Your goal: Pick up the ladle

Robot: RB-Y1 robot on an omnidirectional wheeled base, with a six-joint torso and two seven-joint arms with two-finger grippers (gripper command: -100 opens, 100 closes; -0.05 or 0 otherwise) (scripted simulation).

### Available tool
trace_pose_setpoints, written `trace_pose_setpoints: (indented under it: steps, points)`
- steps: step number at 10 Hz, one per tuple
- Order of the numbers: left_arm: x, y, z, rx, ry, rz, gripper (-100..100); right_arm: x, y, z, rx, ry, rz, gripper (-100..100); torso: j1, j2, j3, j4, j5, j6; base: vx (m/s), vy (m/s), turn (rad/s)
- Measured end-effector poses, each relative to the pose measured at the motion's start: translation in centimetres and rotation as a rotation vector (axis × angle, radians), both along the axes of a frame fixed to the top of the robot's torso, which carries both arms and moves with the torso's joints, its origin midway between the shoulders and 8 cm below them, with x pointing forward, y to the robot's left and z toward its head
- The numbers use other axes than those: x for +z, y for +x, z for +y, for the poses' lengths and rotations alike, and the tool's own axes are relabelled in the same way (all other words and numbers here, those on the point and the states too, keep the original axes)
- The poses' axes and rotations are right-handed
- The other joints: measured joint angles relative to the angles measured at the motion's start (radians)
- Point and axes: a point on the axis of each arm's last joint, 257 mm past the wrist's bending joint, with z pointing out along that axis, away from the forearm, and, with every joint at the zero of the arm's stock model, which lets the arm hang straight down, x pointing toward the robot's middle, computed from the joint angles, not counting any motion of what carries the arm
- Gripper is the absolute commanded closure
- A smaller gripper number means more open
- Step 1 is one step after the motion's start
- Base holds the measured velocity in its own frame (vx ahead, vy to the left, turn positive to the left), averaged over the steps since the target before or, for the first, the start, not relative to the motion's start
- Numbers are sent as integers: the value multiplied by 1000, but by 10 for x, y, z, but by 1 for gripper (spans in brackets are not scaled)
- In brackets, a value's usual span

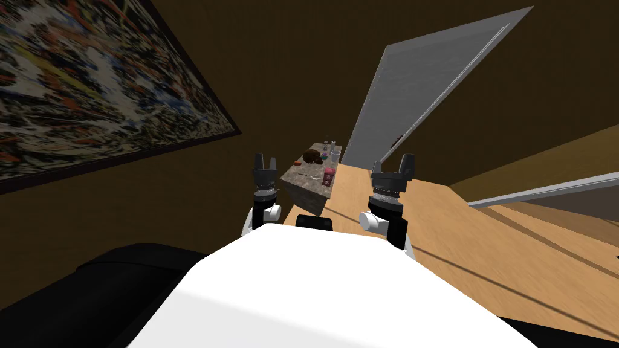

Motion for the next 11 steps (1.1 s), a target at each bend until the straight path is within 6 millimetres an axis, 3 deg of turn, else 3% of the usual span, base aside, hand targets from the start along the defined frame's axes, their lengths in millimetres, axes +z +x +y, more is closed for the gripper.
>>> trace_pose_setpoints:
  steps: [6,11]
  points:
    - [-8,39,-22,4,148,73,-100,0,0,0,0,0,0,0,-12,0,0,0,-3,0,-13,-185,-64]
    - [-16,68,-25,40,249,139,-100,0,0,0,0,0,0,0,-8,0,0,0,-2,0,0,-116,-44]
